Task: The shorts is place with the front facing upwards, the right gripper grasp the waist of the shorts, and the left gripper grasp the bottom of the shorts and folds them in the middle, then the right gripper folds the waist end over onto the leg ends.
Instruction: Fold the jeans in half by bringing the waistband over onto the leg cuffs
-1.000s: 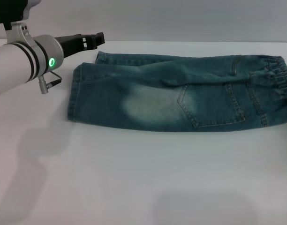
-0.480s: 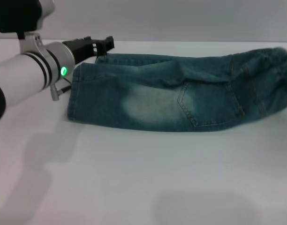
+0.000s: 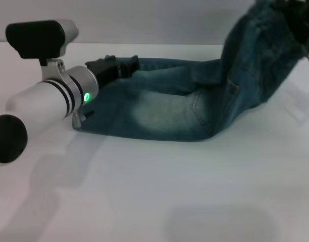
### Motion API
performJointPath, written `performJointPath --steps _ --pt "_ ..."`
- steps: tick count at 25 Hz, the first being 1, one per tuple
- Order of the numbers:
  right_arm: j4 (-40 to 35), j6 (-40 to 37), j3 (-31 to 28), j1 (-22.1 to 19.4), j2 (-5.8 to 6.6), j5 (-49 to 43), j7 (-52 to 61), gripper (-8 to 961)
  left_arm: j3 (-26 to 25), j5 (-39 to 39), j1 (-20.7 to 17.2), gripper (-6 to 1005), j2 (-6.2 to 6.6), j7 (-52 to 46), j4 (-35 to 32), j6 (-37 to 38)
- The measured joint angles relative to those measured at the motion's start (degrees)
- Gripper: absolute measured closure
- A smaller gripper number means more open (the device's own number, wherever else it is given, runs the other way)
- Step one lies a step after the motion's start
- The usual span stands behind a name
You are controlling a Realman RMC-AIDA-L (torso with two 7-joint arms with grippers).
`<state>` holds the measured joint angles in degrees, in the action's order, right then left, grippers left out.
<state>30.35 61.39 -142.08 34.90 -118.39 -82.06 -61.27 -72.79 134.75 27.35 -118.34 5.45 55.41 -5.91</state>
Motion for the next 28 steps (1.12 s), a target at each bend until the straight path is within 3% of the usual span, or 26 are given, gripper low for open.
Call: performJointPath --steps 7,14,28 --pt "-0.28 -2.60 7.95 4.96 0.00 4.36 0.30 879 2.57 -1.81 -0.74 393 0.01 0.00 -0.39 1.56" --pt "0.43 -6.16 18.52 7.32 0.01 10.88 0.54 879 3.45 -2.11 -1.07 393 0.04 0.00 -0.48 1.94" --pt "0.83 -11.05 31.34 10.83 -0.43 15.31 1.32 880 3.62 -2.21 -2.09 394 0.04 0.00 -0.48 2.36"
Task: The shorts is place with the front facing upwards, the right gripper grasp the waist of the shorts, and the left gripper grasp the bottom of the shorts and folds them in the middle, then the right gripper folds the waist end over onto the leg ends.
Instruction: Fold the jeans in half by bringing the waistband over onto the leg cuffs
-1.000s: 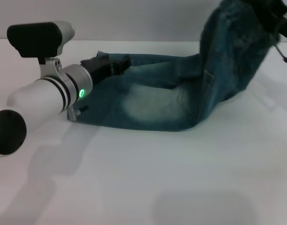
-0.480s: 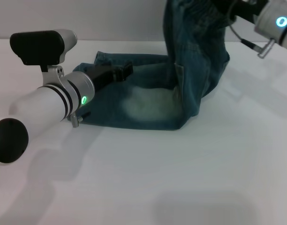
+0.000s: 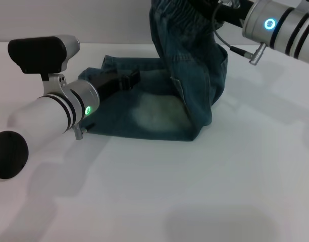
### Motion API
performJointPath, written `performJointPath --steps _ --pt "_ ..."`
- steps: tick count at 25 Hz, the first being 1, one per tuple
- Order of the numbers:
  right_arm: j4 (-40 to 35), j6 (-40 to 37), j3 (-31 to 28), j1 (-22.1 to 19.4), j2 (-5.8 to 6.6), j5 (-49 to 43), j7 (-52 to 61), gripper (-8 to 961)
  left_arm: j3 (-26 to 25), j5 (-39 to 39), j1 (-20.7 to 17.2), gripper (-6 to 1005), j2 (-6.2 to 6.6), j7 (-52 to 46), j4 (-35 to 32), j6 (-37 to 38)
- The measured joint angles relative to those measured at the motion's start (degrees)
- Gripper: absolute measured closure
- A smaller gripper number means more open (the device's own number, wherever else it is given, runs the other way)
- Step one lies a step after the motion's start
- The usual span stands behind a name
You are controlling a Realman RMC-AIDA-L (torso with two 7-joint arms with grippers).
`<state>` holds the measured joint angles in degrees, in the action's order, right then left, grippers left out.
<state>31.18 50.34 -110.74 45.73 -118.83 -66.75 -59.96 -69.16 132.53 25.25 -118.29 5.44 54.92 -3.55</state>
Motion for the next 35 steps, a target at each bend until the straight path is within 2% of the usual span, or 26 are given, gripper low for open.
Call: performJointPath --steps 10,18,27,35 --pt "0.84 -1.18 1.19 1.79 0.05 0.48 -0.11 882 -0.01 -0.47 0.10 393 -0.07 -0.06 -0.98 0.05" --pt "0.91 -2.72 5.21 3.58 -0.07 0.49 -0.10 883 0.55 -0.62 0.27 392 -0.13 -0.77 -1.34 0.07" --pt "0.70 -4.12 5.89 3.65 -0.17 0.58 -0.24 883 0.84 -0.75 0.36 390 -0.19 -1.25 -1.41 0.07" --pt "1.28 -4.74 5.89 3.74 -0.17 1.18 -0.34 883 7.16 -4.63 1.48 389 -0.20 -3.06 -1.83 1.86"
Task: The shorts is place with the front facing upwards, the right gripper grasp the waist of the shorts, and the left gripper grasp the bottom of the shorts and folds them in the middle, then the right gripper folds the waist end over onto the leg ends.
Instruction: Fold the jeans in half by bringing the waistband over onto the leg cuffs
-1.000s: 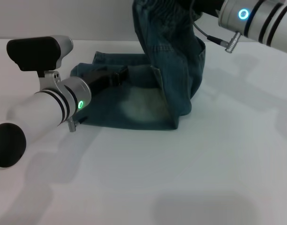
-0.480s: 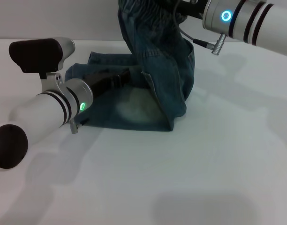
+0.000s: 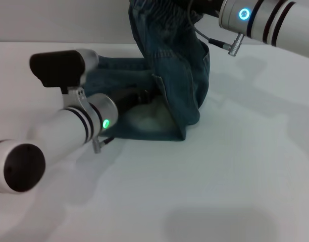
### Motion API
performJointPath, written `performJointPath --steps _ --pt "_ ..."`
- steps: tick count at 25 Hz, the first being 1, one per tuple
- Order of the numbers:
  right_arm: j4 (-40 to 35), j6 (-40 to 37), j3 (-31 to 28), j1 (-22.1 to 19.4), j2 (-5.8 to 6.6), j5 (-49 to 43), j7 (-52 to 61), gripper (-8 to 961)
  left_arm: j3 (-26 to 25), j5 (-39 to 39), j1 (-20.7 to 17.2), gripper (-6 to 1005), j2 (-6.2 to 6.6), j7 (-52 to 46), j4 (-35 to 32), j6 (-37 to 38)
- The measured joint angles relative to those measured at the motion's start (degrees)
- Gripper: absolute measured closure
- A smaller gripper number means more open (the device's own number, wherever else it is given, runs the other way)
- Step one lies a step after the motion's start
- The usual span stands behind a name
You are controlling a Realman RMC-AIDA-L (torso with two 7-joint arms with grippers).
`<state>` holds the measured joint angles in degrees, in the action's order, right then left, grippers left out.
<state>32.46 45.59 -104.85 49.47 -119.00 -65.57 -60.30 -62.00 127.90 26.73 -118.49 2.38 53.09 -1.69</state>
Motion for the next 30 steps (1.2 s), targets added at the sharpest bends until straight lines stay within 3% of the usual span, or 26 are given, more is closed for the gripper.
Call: performJointPath --steps 15,20,23,30 --pt "0.24 -0.47 0.07 0.07 0.00 0.71 -0.15 882 13.71 -4.79 5.42 388 -0.22 -6.13 -1.28 7.68" --pt "0.20 -0.24 0.93 -0.41 0.00 1.51 -0.22 882 15.67 -4.84 6.46 387 -0.23 -8.23 -2.56 9.15" --pt "0.19 -0.20 1.50 -0.86 0.00 2.36 -0.51 882 15.62 -4.82 5.72 387 0.01 -8.25 -1.91 9.24" --pt "1.06 -0.08 1.33 -2.08 0.13 2.39 -0.63 883 11.38 -2.09 -1.82 386 0.68 -6.61 3.15 8.56"
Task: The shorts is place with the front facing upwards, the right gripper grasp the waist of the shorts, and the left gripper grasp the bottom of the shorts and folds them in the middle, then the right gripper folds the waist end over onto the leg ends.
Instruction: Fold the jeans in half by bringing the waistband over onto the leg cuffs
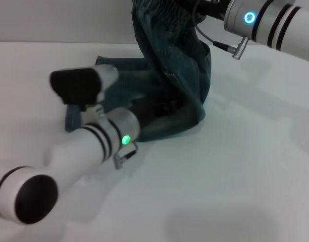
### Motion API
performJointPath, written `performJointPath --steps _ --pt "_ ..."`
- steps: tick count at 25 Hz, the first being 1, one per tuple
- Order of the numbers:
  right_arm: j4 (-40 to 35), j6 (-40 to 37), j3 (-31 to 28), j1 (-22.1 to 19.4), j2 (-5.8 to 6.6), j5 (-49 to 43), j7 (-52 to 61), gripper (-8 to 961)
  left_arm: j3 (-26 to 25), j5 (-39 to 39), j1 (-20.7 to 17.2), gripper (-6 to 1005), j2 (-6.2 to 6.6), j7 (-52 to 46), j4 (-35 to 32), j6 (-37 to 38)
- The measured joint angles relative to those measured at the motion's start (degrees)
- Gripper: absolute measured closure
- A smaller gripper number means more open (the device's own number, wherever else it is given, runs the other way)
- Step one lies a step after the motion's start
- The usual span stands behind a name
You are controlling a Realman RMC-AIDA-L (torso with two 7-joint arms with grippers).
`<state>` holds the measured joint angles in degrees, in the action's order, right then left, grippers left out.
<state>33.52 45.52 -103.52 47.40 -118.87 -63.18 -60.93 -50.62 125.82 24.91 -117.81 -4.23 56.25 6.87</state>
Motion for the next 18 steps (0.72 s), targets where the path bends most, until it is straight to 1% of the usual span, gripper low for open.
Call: performJointPath --steps 3,5,7,10,15,16,17,18 --pt "0.17 0.06 -0.23 -0.52 0.06 0.00 0.00 884 -3.85 2.07 -3.76 385 -0.07 1.18 2.02 -0.30" --pt "0.24 0.07 -0.42 -0.89 0.13 0.00 0.00 879 -5.52 3.08 -5.19 385 0.03 1.41 3.25 -0.90" --pt "0.25 0.07 -0.47 -1.13 0.19 0.00 0.00 873 -6.75 4.01 -6.06 385 0.04 1.69 3.88 -1.42" --pt "0.24 0.08 -0.36 -1.17 0.21 0.00 -0.03 865 -9.89 5.88 -7.97 386 -0.05 3.36 4.77 -1.88" --pt "0.01 0.10 -0.11 -0.96 0.22 -0.17 -0.05 851 -16.47 6.73 -11.07 387 -0.05 7.91 5.37 -1.60" --pt "-0.02 0.07 -0.07 -0.88 0.22 -0.22 -0.06 849 -16.47 6.73 -11.07 387 -0.05 7.91 5.37 -1.60" --pt "-0.06 -0.02 -0.03 -0.81 0.22 -0.27 -0.06 846 -18.15 6.73 -11.47 387 -0.08 9.49 5.15 -1.27" --pt "-0.12 -0.08 0.05 -0.74 0.22 -0.32 -0.06 843 -21.36 6.74 -11.91 387 -0.16 12.39 3.31 0.34"
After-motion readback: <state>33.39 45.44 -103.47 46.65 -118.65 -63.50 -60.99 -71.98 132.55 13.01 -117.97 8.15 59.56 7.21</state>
